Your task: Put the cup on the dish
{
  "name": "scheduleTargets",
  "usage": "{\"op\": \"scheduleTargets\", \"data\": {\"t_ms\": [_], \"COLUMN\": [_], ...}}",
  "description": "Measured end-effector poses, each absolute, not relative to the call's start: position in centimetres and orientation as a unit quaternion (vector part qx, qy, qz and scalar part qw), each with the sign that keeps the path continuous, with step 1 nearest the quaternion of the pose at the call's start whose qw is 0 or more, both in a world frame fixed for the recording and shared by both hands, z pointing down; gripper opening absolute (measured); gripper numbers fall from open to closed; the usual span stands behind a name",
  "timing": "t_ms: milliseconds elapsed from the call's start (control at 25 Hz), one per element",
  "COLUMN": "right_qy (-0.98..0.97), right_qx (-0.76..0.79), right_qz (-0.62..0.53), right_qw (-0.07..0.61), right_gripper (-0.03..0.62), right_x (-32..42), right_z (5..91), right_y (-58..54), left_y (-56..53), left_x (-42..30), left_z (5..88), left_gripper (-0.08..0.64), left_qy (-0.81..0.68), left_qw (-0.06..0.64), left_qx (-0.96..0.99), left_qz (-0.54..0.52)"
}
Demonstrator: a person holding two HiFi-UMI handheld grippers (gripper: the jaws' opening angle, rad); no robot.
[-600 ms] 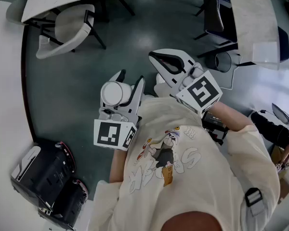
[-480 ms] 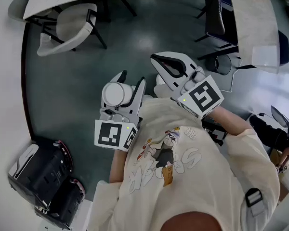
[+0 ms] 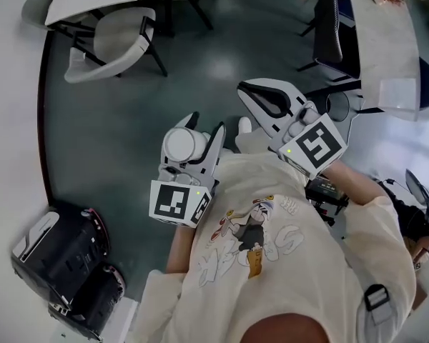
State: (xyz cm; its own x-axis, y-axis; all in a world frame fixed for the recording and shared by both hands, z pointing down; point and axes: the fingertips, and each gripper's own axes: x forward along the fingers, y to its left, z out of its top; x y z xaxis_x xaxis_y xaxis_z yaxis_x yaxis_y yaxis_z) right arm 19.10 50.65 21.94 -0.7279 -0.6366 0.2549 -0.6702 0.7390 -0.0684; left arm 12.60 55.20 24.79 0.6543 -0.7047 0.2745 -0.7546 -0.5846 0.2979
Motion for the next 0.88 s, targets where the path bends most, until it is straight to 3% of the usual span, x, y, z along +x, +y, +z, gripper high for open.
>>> {"op": "scheduleTargets", "data": {"t_ms": [880], "right_qy": [-0.922], "right_qx": [0.334], "right_qz": [0.160], "right_qw": [0.112], "right_gripper": [0.003], "right_x": [24.2], "right_z": [26.7], "right_y": [48.8], "left_y": [52.3], "left_x": [17.8], "left_z": [25.8], "left_gripper": [0.210], "left_qy": [-0.474], "left_qw": [0.215], "left_qx": [0.852], "left_qz": [0.065]}}
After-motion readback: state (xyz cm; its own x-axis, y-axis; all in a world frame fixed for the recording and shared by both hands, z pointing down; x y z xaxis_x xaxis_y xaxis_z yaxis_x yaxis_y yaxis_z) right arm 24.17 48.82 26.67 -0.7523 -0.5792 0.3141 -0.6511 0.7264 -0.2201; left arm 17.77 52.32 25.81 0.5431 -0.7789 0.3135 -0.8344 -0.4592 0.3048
